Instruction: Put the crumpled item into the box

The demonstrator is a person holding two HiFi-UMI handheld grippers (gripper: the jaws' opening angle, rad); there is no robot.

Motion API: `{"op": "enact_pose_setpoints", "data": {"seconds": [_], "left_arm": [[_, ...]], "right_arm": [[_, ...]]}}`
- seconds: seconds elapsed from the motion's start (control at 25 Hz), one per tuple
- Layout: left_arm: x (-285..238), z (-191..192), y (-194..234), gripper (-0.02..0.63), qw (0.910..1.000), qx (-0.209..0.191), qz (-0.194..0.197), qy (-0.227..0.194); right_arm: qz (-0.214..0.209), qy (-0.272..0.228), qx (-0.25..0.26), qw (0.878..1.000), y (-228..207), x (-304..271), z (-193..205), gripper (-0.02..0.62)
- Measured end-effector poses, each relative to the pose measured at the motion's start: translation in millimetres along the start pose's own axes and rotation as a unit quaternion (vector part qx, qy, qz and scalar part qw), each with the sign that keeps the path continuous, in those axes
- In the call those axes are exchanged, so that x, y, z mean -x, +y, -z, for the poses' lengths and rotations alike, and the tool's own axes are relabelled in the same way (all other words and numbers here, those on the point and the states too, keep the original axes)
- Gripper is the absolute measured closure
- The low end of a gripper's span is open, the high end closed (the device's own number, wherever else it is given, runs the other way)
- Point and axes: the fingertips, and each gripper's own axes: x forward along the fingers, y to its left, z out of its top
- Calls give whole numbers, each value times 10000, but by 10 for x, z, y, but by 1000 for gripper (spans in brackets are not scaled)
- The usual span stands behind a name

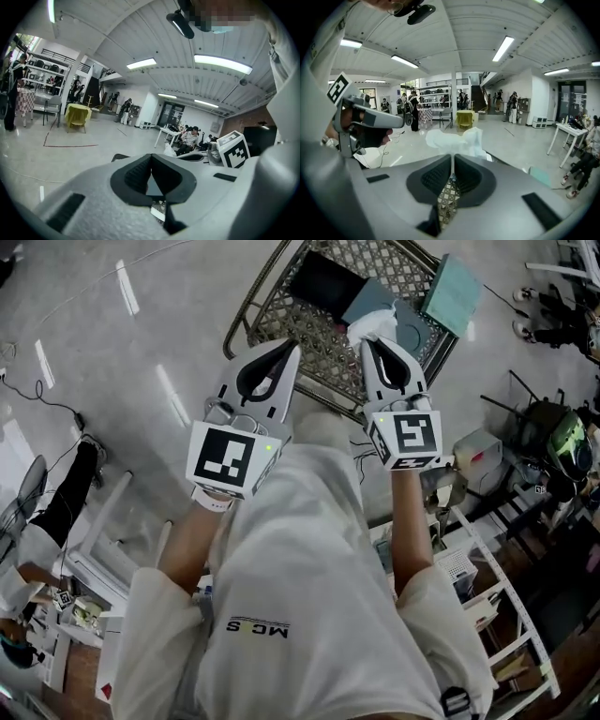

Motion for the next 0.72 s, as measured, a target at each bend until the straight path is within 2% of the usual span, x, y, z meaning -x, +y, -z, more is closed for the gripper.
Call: {"op": "enact_pose_setpoints", "data": {"seconds": [0.48, 0.72], "left_arm": [[-247, 471, 479, 581, 9987, 248, -327, 300], [-328, 555, 644, 581, 9966, 514, -516, 373]], "right_arm": [[-111, 572, 137, 9982, -150, -993, 314, 560], [30, 853, -330, 9958, -295, -1431, 559, 557]]}}
